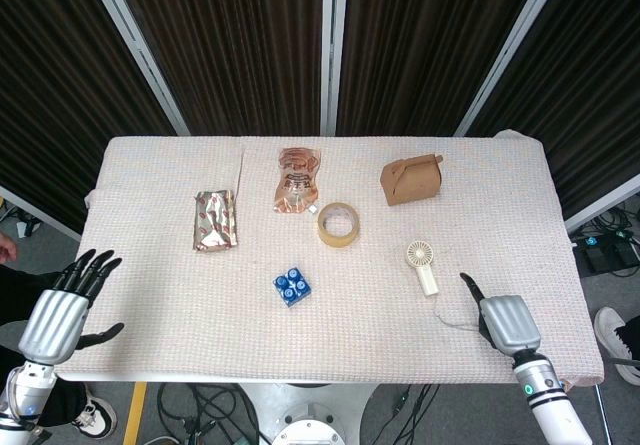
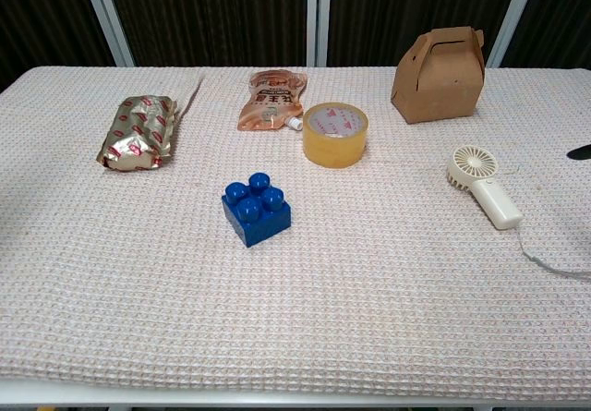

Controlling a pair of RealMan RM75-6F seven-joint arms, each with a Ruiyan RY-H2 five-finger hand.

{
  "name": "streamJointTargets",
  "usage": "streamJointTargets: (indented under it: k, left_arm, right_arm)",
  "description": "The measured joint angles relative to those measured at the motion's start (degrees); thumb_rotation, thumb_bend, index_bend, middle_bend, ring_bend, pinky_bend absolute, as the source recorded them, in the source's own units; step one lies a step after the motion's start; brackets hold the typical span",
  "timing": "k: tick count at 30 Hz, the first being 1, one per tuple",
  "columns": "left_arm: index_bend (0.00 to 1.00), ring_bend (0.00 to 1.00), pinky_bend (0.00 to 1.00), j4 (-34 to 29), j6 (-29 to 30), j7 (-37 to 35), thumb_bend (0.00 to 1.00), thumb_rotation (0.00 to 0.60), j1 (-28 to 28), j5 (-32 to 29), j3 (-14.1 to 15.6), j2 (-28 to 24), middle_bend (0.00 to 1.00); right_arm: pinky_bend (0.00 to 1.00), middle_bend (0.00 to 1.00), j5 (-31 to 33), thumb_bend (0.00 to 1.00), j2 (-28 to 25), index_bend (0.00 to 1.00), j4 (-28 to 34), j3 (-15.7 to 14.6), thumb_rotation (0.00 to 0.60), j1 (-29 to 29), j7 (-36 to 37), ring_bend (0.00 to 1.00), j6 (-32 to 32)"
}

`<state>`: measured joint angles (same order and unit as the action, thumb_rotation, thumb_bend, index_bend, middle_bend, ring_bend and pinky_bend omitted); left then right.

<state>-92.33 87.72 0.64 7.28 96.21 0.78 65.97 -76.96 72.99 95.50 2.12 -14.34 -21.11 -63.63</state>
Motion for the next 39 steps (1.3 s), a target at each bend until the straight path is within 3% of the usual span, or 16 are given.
streamJointTargets:
  k: [17, 39]
  left_arm:
    - [0.10, 0.00, 0.16, 0.4, -0.9, -0.7, 0.00, 0.600, 0.3, -0.4, 0.3, 0.1, 0.07]
    - [0.10, 0.00, 0.16, 1.1, -1.4, -1.5, 0.00, 0.600, 0.4, -1.3, 0.2, -0.1, 0.07]
  right_arm:
    - [0.78, 0.95, 10.3, 1.00, 6.5, 0.00, -2.8, 2.0, 0.600, -6.3, -9.7, 0.86, 5.4]
    - [0.78, 0.95, 16.2, 1.00, 8.9, 0.00, -3.9, 0.9, 0.600, -10.5, -11.7, 0.86, 7.2]
